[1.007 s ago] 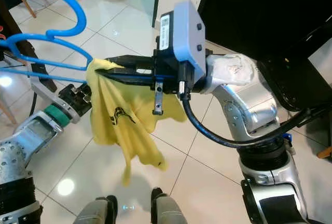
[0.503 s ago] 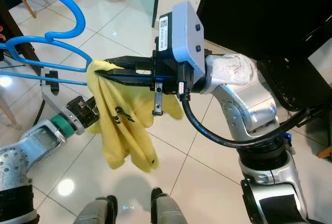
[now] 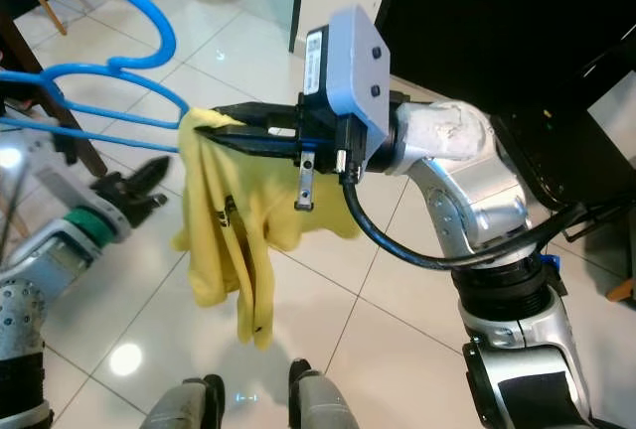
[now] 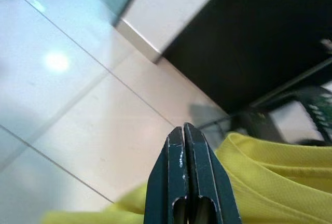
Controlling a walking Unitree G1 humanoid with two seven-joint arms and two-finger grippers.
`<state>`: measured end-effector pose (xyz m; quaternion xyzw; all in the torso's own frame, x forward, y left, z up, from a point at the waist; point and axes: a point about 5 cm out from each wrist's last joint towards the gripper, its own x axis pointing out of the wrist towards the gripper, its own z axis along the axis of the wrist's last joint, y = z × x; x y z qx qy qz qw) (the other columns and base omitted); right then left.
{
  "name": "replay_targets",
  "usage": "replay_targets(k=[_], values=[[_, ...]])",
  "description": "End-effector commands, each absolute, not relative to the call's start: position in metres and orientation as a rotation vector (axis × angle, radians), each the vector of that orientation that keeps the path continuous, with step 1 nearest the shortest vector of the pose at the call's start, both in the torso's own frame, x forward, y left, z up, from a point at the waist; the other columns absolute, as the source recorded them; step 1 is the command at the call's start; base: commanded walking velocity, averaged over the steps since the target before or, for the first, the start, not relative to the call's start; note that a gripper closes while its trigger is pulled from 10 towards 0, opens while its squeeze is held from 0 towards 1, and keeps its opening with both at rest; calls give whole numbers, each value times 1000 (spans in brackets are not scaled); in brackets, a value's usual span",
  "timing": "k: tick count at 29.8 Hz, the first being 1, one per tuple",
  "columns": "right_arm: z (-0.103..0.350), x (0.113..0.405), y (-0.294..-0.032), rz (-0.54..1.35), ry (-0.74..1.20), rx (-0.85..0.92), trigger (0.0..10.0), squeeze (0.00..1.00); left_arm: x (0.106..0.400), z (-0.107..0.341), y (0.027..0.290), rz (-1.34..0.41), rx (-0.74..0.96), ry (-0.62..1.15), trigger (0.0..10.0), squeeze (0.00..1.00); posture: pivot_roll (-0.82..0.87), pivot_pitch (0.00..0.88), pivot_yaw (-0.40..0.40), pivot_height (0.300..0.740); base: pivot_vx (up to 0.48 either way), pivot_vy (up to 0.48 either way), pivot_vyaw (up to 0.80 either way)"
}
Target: Hang hanger
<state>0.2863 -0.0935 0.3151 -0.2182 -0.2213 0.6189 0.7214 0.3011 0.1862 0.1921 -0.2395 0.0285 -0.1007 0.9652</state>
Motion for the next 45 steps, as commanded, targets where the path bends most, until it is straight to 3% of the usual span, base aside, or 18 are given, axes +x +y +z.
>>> replay_targets(k=[1,8,10,11,13,14,15,18,22,24,26,28,31,32,33,34,37,45], values=[[307,294,-99,1310,-466,-499,0,0,297,195,189,-166,-437,28,10000,0,-6,152,-13,740,0,0,0],[303,302,-105,1250,-443,-508,0,0,293,200,190,-154,-404,-3,10000,0,-1,153,-12,740,0,0,0],[305,301,-105,1253,-457,-505,0,0,292,199,186,-201,-417,22,10000,0,-6,153,-9,740,0,0,0],[313,295,-101,1284,-497,-505,0,0,288,196,180,-351,-333,64,10000,0,-8,155,-8,740,0,0,0],[315,293,-99,1295,-509,-508,0,0,287,195,179,-394,-273,74,10000,0,-8,155,-8,740,0,0,0],[316,292,-98,1305,-518,-510,0,0,286,194,178,-428,-120,64,10000,463,-5,155,-10,740,0,0,0],[318,290,-97,1314,-529,-514,0,0,284,191,178,-485,72,43,10000,1000,4,156,-12,740,0,0,0],[321,288,-95,1325,-553,-519,0,0,283,189,179,-579,238,35,10000,1000,3,155,-11,740,0,0,0],[322,288,-94,1327,-565,-522,0,0,285,191,181,-594,243,28,10000,1000,3,155,-10,740,0,0,0],[324,287,-93,1330,-575,-523,0,0,288,194,184,-591,231,19,10000,1000,2,154,-8,740,0,0,0],[326,283,-90,1341,-594,-526,0,0,301,202,193,-541,54,12,10000,1000,-5,152,0,740,0,0,0],[326,282,-89,1343,-598,-526,0,0,304,203,195,-533,-5,15,10000,1000,-5,152,0,740,0,0,0],[326,282,-89,1343,-598,-526,0,0,304,203,195,-533,-5,15,10000,1000,-5,152,0,740,0,0,0],[327,282,-88,1342,-602,-526,0,0,305,203,197,-532,-59,15,10000,420,-4,153,0,740,0,0,0],[328,281,-89,1338,-607,-520,0,0,308,202,201,-513,-168,2,10000,0,-3,153,3,740,0,0,0],[328,281,-89,1338,-607,-520,0,0,308,202,201,-513,-168,2,10000,0,-3,153,3,740,0,0,0],[332,280,-89,1332,-626,-498,0,0,308,196,204,-529,-449,-3,10000,0,-5,154,3,740,0,0,0],[339,275,-89,1378,-642,-444,0,0,299,182,194,-649,-608,92,10000,0,-5,157,1,740,0,0,0]])
